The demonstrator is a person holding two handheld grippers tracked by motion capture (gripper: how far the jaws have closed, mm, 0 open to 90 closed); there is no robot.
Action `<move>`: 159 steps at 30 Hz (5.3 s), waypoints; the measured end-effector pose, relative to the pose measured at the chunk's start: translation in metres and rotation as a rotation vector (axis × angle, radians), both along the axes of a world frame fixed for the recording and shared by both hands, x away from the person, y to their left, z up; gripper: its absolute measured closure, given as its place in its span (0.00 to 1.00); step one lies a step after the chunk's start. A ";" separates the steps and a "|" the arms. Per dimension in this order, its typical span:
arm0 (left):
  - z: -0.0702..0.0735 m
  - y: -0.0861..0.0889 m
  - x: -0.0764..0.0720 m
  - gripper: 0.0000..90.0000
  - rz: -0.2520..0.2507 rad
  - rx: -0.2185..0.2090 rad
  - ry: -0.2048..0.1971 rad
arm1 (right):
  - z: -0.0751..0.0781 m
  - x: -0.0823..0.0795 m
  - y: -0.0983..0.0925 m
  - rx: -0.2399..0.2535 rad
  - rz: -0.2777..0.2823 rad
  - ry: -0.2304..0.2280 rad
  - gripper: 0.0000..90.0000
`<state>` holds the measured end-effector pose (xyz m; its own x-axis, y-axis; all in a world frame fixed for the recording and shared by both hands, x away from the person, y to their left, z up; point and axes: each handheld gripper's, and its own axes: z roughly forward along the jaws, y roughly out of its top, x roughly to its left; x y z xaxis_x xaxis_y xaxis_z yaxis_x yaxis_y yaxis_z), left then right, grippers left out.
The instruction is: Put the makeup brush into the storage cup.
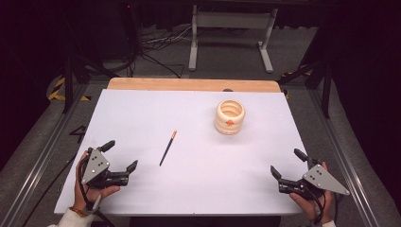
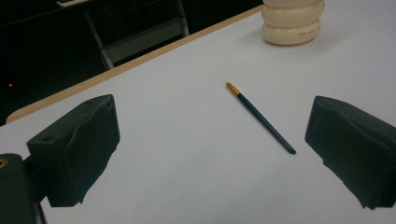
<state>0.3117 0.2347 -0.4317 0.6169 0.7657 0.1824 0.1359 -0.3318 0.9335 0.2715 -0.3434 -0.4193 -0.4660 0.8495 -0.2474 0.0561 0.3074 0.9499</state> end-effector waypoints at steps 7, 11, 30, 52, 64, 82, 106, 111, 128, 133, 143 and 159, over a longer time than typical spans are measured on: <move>-0.002 -0.001 -0.001 0.06 -0.006 0.001 0.022 | 0.000 0.001 -0.001 0.008 -0.008 0.003 0.07; -0.002 0.000 0.000 0.07 0.001 0.011 0.038 | -0.002 0.006 0.003 -0.010 -0.004 0.014 0.07; 0.029 -0.036 0.035 0.17 0.013 0.140 0.242 | -0.006 0.010 0.005 -0.053 -0.030 0.053 0.07; 0.038 -0.122 0.136 0.39 -0.002 0.384 0.762 | -0.011 0.014 0.002 -0.067 -0.049 0.087 0.07; 0.021 -0.138 0.174 0.57 0.054 0.372 0.931 | -0.011 0.015 0.002 -0.084 -0.048 0.087 0.08; 0.009 -0.152 0.182 0.85 0.089 0.509 0.932 | -0.013 0.016 0.001 -0.084 -0.051 0.100 0.08; 0.013 -0.147 0.182 0.93 -0.005 0.509 0.838 | -0.013 0.016 0.000 -0.081 -0.049 0.107 0.08; 0.027 -0.142 0.172 0.93 -0.099 0.399 0.764 | -0.013 0.016 0.000 -0.066 -0.030 0.106 0.10; 0.037 -0.133 0.158 0.93 -0.158 0.315 0.650 | -0.013 0.016 -0.001 -0.057 -0.030 0.110 0.10; 0.054 -0.122 0.141 0.93 -0.198 0.213 0.526 | -0.013 0.016 0.000 -0.046 -0.020 0.103 0.10; 0.070 -0.110 0.112 0.93 -0.281 0.048 0.348 | -0.011 0.019 0.004 -0.021 -0.002 0.109 0.10; 0.072 -0.141 0.083 0.93 -0.449 -0.079 0.185 | 0.008 0.035 0.057 0.079 0.238 0.135 0.17</move>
